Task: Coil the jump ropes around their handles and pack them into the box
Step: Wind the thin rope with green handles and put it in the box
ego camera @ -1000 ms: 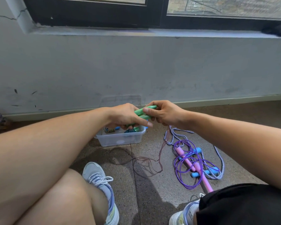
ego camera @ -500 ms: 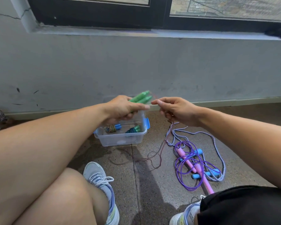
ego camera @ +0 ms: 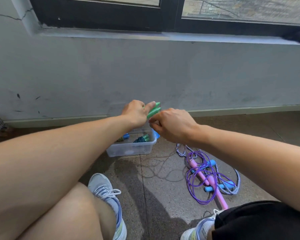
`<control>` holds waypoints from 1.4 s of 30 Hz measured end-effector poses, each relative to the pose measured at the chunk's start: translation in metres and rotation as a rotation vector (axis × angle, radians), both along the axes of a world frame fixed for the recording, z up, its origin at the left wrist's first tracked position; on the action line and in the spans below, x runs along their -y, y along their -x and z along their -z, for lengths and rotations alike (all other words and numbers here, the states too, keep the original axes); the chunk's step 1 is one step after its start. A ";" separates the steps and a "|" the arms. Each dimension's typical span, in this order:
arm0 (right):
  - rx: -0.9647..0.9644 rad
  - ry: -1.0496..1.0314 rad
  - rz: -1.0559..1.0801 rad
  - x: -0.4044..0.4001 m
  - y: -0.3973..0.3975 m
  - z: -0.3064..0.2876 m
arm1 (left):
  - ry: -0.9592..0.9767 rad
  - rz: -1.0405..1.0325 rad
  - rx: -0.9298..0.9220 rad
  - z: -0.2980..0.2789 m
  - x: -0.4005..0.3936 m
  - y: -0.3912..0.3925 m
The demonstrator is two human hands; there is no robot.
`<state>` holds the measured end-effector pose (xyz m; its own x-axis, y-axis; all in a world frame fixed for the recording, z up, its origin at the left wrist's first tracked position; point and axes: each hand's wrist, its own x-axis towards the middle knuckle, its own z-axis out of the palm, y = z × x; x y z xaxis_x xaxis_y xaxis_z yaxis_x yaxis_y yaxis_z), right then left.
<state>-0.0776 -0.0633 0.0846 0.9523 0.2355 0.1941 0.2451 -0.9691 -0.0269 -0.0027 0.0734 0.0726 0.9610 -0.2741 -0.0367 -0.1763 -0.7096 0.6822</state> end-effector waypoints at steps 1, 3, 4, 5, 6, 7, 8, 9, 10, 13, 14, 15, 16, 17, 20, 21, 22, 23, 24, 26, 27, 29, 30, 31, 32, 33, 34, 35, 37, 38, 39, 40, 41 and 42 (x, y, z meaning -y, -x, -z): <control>0.008 0.015 -0.031 0.000 0.000 -0.005 | -0.052 0.052 0.046 -0.002 -0.003 0.001; -0.008 -0.002 -0.064 0.005 0.001 -0.014 | -0.075 0.138 0.103 -0.005 -0.008 0.001; -0.019 -0.022 -0.075 0.009 0.001 -0.017 | -0.075 0.183 0.111 -0.006 -0.011 0.001; -0.017 -0.045 -0.092 0.012 0.001 -0.020 | -0.070 0.232 0.110 -0.006 -0.014 0.001; -0.017 -0.078 -0.107 0.015 0.001 -0.022 | -0.068 0.277 0.106 -0.007 -0.016 0.001; -0.021 -0.128 -0.118 0.018 0.001 -0.023 | -0.076 0.309 0.105 -0.008 -0.018 0.000; -0.028 -0.194 -0.126 0.021 0.001 -0.025 | -0.098 0.339 0.112 -0.010 -0.021 0.000; -0.030 -0.265 -0.131 0.025 0.000 -0.025 | -0.119 0.373 0.125 -0.012 -0.022 0.000; -0.028 -0.331 -0.127 0.027 -0.001 -0.026 | -0.128 0.403 0.135 -0.013 -0.023 0.001; -0.035 -0.497 -0.094 0.031 -0.001 -0.027 | -0.135 0.449 0.143 -0.016 -0.022 0.008; -0.053 -0.540 -0.079 0.031 -0.001 -0.027 | -0.140 0.460 0.153 -0.014 -0.020 0.009; -0.075 -0.579 -0.062 0.033 -0.002 -0.027 | -0.129 0.477 0.158 -0.013 -0.019 0.009; -0.103 -0.626 -0.052 0.034 -0.002 -0.027 | -0.101 0.493 0.157 -0.012 -0.019 0.008; -0.137 -0.695 -0.048 0.037 -0.003 -0.027 | -0.066 0.505 0.155 -0.012 -0.019 0.007; -0.239 -0.981 -0.026 0.046 -0.004 -0.026 | -0.007 0.537 0.191 -0.017 -0.018 0.006; -0.263 -1.063 -0.005 0.049 -0.004 -0.025 | 0.004 0.551 0.213 -0.019 -0.016 0.008; -0.293 -1.128 0.019 0.052 -0.004 -0.023 | 0.020 0.563 0.235 -0.021 -0.014 0.011; -0.325 -1.180 0.038 0.053 -0.004 -0.021 | 0.044 0.568 0.253 -0.022 -0.012 0.014; -0.362 -1.234 0.054 0.055 -0.004 -0.017 | 0.076 0.558 0.269 -0.023 -0.009 0.017; -0.416 -1.311 0.100 0.053 -0.003 -0.008 | 0.125 0.477 0.295 -0.020 -0.005 0.017; -0.423 -1.293 0.123 0.051 -0.002 -0.002 | 0.131 0.407 0.298 -0.019 -0.004 0.015; -0.433 -1.154 0.149 0.042 0.000 0.007 | 0.129 0.242 0.307 -0.016 -0.004 0.010; -0.457 -1.078 0.153 0.035 0.003 0.010 | 0.123 0.162 0.316 -0.016 -0.004 0.007; -0.492 -1.003 0.149 0.028 0.005 0.011 | 0.110 0.090 0.320 -0.015 -0.005 0.005; -0.534 -0.932 0.143 0.020 0.008 0.010 | 0.089 0.026 0.316 -0.015 -0.007 0.002; -0.567 -0.853 0.130 0.012 0.010 0.006 | 0.064 -0.031 0.309 -0.014 -0.009 0.000; -0.580 -0.760 0.111 0.006 0.012 0.000 | 0.035 -0.073 0.304 -0.012 -0.012 -0.003; -0.565 -0.658 0.088 0.002 0.014 -0.007 | 0.001 -0.094 0.308 -0.010 -0.015 -0.006; -0.451 -0.451 0.064 0.003 0.013 -0.027 | -0.094 -0.082 0.339 -0.005 -0.022 -0.012; -0.382 -0.372 0.070 0.005 0.012 -0.037 | -0.128 -0.060 0.350 -0.003 -0.025 -0.014; -0.325 -0.323 0.081 0.010 0.010 -0.044 | -0.148 -0.027 0.356 -0.001 -0.028 -0.016; -0.283 -0.295 0.090 0.015 0.008 -0.050 | -0.160 0.014 0.359 -0.001 -0.029 -0.016; -0.248 -0.282 0.089 0.020 0.006 -0.055 | -0.166 0.063 0.361 -0.001 -0.030 -0.016; -0.223 -0.297 0.080 0.025 0.005 -0.058 | -0.165 0.120 0.358 -0.003 -0.030 -0.014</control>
<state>-0.0822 -0.0881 0.1424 0.9920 0.1227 0.0290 0.1250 -0.9269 -0.3540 0.0116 0.1033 0.0755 0.8827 -0.4030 0.2418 -0.4699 -0.7644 0.4414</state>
